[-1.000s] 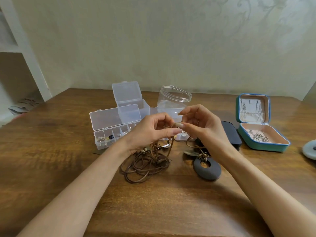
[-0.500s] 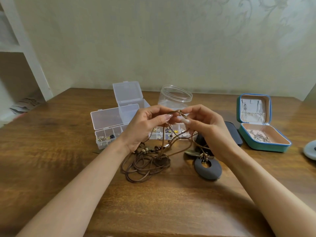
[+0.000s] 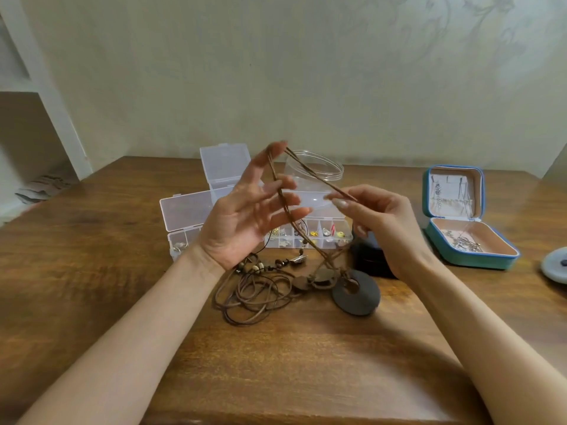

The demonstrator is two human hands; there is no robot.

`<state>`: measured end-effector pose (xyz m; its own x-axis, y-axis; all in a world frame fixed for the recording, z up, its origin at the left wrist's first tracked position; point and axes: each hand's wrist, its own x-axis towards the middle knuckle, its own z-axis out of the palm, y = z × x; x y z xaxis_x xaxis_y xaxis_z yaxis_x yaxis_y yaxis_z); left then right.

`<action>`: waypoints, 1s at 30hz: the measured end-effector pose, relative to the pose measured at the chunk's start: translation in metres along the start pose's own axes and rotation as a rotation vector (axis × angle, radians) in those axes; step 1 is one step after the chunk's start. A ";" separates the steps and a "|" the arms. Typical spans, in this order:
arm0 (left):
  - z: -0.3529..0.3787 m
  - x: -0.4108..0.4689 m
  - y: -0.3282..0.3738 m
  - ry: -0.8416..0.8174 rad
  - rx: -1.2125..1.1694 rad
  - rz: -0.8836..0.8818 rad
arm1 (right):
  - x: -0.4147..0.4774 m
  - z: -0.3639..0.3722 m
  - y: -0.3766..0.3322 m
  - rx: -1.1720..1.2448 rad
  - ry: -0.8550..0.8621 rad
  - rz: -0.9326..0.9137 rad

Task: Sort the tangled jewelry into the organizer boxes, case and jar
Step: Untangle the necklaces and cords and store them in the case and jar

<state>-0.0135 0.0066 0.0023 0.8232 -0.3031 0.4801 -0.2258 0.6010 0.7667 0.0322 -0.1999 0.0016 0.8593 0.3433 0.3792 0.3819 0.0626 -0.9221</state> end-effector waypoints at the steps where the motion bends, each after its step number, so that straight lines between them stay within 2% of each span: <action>1: 0.000 0.001 0.001 0.015 0.023 0.006 | -0.001 0.001 -0.001 -0.039 -0.007 0.002; 3: 0.000 0.002 0.002 0.070 0.096 0.002 | -0.002 0.001 -0.002 -0.009 -0.006 0.026; 10: 0.000 0.003 0.001 0.250 0.195 0.056 | 0.006 -0.013 -0.009 0.622 -0.127 -0.025; 13: 0.001 0.003 0.003 0.347 0.219 0.085 | 0.007 -0.015 -0.012 0.669 -0.154 -0.066; 17: 0.005 0.004 -0.003 0.534 0.467 0.080 | 0.007 -0.016 -0.011 0.689 -0.179 -0.132; 20: 0.009 0.003 -0.006 0.637 0.526 0.020 | 0.005 -0.019 -0.011 0.569 -0.173 -0.198; 25: 0.008 0.004 -0.006 0.660 0.623 0.021 | -0.002 -0.012 -0.011 -0.077 0.307 -0.489; 27: 0.008 0.003 -0.007 0.658 0.650 0.034 | -0.003 -0.010 -0.009 -0.167 0.403 -0.549; 30: 0.009 0.003 -0.009 0.658 0.630 0.084 | -0.001 -0.012 -0.004 -0.193 0.517 -0.544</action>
<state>-0.0139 -0.0061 0.0004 0.8782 0.3223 0.3534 -0.3822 0.0287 0.9236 0.0344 -0.2120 0.0059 0.5652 -0.1729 0.8067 0.8076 -0.0840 -0.5838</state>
